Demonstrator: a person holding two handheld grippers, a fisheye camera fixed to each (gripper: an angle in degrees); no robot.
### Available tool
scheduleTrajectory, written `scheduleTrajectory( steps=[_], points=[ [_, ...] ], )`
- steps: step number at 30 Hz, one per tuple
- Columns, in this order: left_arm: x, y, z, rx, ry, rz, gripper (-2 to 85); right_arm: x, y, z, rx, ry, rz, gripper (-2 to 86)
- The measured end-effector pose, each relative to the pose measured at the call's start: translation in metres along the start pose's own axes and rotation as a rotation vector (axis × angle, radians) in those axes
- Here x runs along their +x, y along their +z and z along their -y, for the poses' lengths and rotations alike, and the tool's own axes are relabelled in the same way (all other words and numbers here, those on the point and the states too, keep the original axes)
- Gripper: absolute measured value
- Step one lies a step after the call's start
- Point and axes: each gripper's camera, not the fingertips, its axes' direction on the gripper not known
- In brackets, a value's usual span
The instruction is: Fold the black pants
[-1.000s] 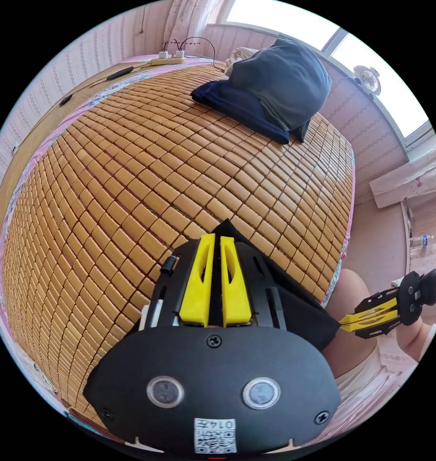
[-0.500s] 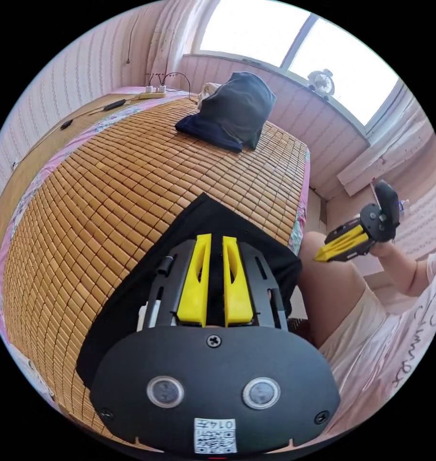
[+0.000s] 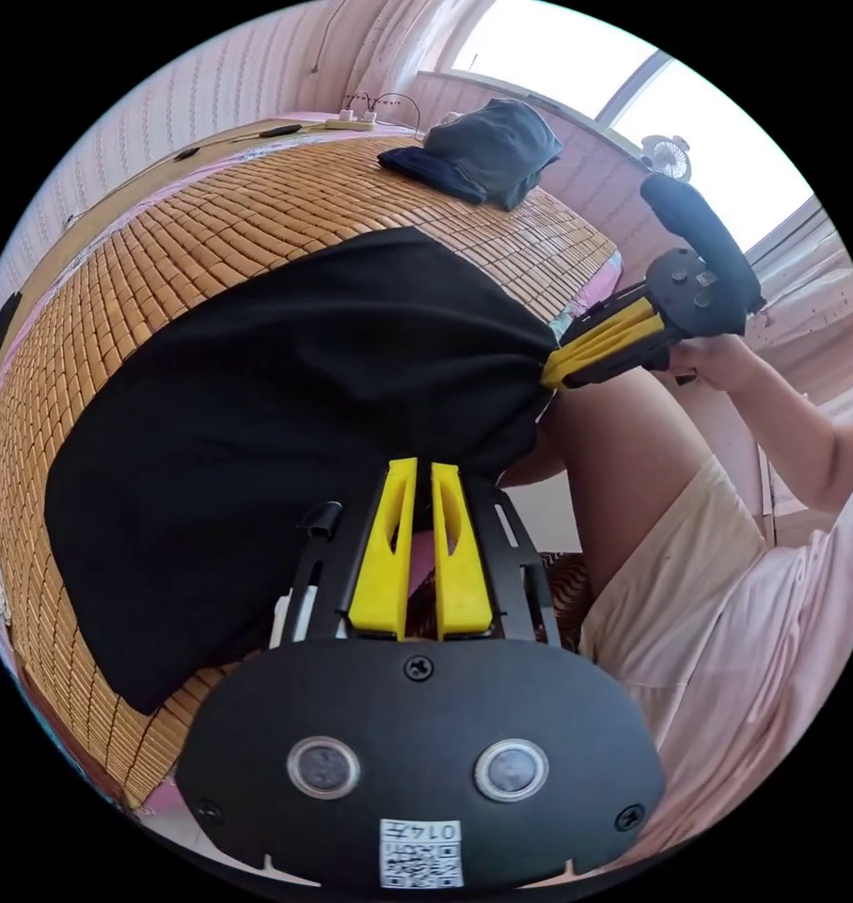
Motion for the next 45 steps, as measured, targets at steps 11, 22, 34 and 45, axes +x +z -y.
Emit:
scheduleTrajectory(
  steps=[11,22,34,45],
  points=[
    [-0.029,-0.032,-0.028,0.036,-0.123,0.057,2.6,-0.054,0.054,0.248,0.112,-0.179,-0.108,-0.8],
    [-0.015,-0.056,-0.039,0.037,-0.043,0.074,-0.9,-0.084,0.17,0.391,-0.191,-0.286,-0.205,-0.5],
    [0.001,-0.072,-0.038,0.016,-0.012,0.055,-1.0,-0.107,0.238,0.462,-0.334,-0.319,-0.235,-0.4],
    [0.031,-0.076,-0.034,0.024,0.024,0.071,-1.0,-0.141,0.278,0.491,-0.502,-0.391,-0.428,-0.2]
  ],
)
